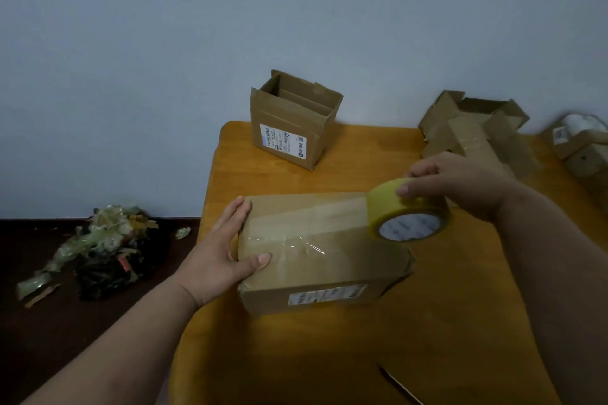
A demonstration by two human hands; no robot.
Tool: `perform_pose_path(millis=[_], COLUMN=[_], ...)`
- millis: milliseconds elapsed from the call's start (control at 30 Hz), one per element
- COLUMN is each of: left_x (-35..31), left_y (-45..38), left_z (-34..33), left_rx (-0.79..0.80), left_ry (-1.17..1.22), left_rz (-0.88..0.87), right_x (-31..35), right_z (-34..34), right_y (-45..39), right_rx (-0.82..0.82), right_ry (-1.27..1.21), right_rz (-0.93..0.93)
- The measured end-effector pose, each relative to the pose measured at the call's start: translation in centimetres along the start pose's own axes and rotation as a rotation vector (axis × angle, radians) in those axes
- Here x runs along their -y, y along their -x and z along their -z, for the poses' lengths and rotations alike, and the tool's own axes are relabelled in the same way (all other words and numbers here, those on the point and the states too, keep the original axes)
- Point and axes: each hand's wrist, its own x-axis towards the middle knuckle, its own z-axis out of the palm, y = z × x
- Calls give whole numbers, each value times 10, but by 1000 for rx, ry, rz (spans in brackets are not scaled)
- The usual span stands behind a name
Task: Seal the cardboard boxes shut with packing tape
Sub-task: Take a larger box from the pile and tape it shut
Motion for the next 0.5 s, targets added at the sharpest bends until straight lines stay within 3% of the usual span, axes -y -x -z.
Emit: perform_pose_path(millis=[133, 300, 500], left_x=[0, -7, -6], left_y=[1, 1, 0], left_z=[1, -3, -4], left_rx=[-1, -19, -21], left_ry=[-6, 8, -19], left_rz=[2, 43, 52], right_x=[-15, -26, -61], right_z=[1, 25, 4], right_y=[1, 8, -8], right_rx=[-14, -25, 10], right_ry=[-82, 339, 512], right_rz=[12, -71, -144])
